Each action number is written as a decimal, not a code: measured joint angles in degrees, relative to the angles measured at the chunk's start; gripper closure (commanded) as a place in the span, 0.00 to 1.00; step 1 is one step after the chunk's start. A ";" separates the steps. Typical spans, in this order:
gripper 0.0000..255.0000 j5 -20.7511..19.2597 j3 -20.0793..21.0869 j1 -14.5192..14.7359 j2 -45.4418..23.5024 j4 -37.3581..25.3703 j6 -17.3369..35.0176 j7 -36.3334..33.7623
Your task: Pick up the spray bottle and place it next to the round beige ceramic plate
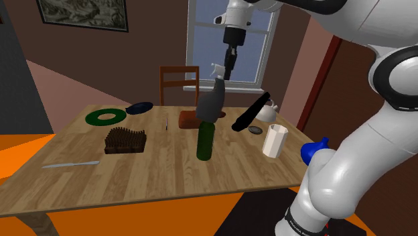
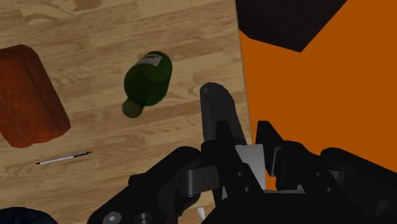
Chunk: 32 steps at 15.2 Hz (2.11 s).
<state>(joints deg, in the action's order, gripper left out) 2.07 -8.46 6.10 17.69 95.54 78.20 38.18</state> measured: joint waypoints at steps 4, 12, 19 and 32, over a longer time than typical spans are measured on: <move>1.00 0.05 -0.47 -0.15 -1.08 -3.28 -2.25 0.55; 1.00 -1.51 -6.83 -3.34 -2.42 2.01 3.89 10.30; 1.00 -1.50 -13.17 -6.43 -7.25 3.25 9.44 19.92; 1.00 4.96 -22.49 -13.86 -23.95 -2.02 17.97 37.94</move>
<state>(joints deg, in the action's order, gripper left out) 7.03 -30.95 -7.76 -6.26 93.52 96.17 76.12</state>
